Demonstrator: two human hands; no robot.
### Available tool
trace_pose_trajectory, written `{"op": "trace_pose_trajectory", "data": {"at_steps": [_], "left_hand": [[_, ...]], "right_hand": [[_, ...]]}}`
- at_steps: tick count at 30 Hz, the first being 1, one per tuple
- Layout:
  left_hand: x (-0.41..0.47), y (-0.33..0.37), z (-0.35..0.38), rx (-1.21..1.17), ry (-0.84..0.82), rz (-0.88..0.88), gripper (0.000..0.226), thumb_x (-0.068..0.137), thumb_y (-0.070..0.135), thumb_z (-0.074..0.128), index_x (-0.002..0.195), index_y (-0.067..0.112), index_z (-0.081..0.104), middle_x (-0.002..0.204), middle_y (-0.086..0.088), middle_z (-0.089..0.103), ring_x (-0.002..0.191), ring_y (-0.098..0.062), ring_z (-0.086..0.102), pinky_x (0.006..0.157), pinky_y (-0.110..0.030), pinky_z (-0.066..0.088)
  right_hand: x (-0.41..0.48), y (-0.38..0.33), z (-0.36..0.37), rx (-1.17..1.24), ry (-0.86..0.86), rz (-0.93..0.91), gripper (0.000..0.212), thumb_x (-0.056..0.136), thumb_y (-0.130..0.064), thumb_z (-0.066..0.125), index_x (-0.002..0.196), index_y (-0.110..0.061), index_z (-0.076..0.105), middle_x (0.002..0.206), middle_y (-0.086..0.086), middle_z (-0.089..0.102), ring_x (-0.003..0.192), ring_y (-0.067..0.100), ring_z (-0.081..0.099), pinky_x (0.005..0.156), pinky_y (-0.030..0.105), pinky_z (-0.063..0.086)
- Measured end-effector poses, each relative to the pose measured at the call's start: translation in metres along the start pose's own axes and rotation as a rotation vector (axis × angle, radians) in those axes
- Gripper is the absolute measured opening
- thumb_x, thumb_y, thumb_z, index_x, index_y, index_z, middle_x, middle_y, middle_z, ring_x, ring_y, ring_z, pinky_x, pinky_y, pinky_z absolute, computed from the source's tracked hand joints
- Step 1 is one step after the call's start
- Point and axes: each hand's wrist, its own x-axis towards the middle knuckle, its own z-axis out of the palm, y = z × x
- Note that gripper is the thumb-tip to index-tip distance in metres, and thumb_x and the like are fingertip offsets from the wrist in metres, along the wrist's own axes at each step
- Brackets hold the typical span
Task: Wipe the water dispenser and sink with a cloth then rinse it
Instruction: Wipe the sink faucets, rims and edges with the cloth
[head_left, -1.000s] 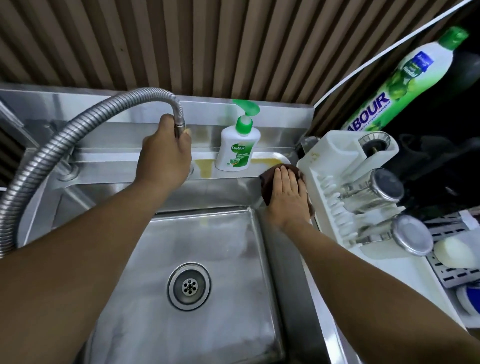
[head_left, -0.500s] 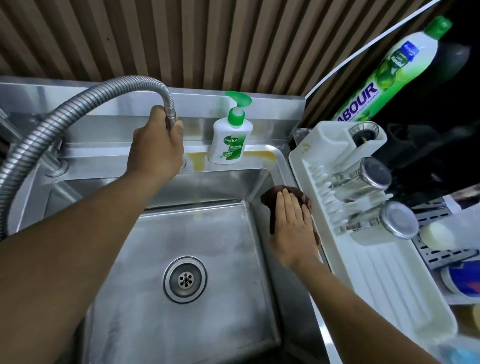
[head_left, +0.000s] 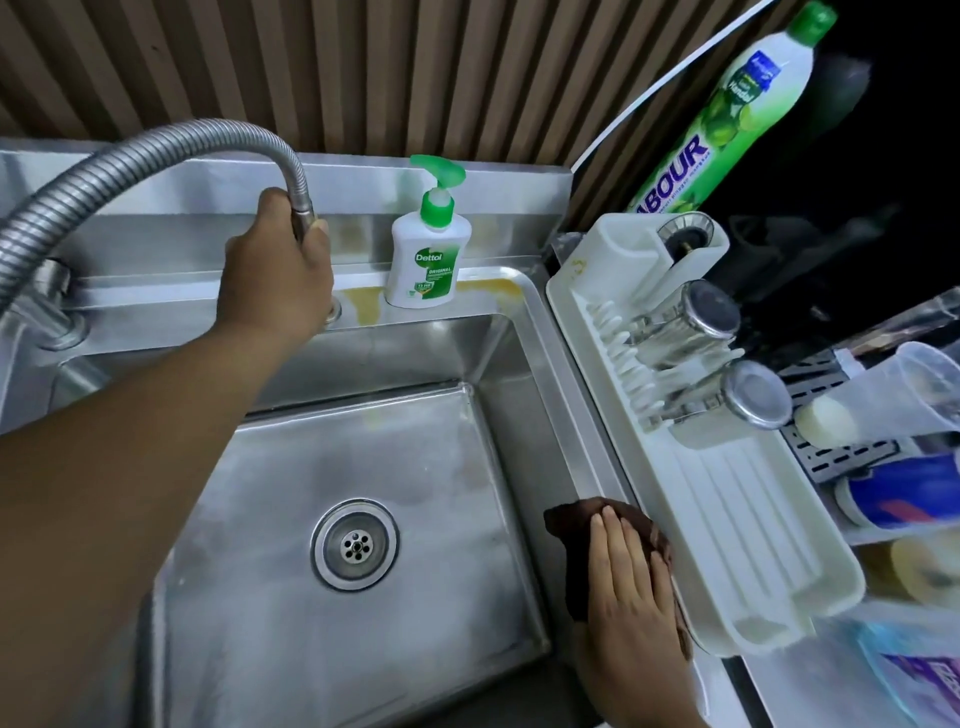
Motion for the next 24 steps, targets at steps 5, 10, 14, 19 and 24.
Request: {"op": "trace_pose_trajectory", "data": {"at_steps": [5,10,14,19,24], "left_hand": [[-0.001,0.001,0.003,-0.003,-0.003,0.005,0.015,0.103,0.041,0.045,0.103,0.026,0.045,0.092,-0.012,0.066,0.080,-0.036,0.068,0.069,-0.054,0.062],[0.000,-0.002,0.002,-0.013,-0.011,-0.012,0.017,0.100,0.045,0.045,0.103,0.028,0.045,0.090,-0.007,0.067,0.086,-0.036,0.067,0.073,-0.055,0.061],[0.000,0.000,0.003,-0.014,-0.006,-0.021,0.015,0.104,0.041,0.047,0.107,0.026,0.046,0.091,-0.004,0.067,0.086,-0.033,0.069,0.078,-0.054,0.061],[-0.002,0.003,0.003,-0.014,0.008,-0.035,0.014,0.105,0.036,0.048,0.105,0.022,0.047,0.088,-0.005,0.069,0.077,-0.029,0.070,0.075,-0.052,0.061],[-0.023,0.021,0.004,0.081,0.125,-0.111,0.030,0.101,0.032,0.056,0.126,0.017,0.049,0.126,-0.004,0.063,0.084,-0.027,0.064,0.079,-0.034,0.045]], "right_hand": [[0.058,-0.007,-0.006,0.012,0.034,-0.046,0.099,0.061,-0.023,0.069,0.151,0.005,0.038,0.155,0.022,0.042,0.143,0.037,0.041,0.116,0.052,0.025],[0.159,-0.032,-0.017,0.035,0.091,-0.068,0.091,0.069,-0.029,0.046,0.152,0.005,0.035,0.155,0.023,0.041,0.145,0.037,0.037,0.119,0.053,0.024],[0.221,-0.049,-0.034,0.057,0.055,-0.119,0.098,0.072,-0.045,0.014,0.157,0.004,0.019,0.163,0.022,0.023,0.153,0.033,0.018,0.124,0.050,0.009],[0.263,-0.055,-0.035,0.073,0.099,-0.167,0.101,0.070,-0.048,0.019,0.156,0.006,0.022,0.161,0.024,0.028,0.151,0.037,0.023,0.124,0.051,0.011],[0.269,-0.054,-0.036,0.055,0.106,-0.189,0.093,0.077,-0.038,0.056,0.152,0.009,0.029,0.158,0.028,0.033,0.148,0.041,0.029,0.122,0.051,0.017]]}}
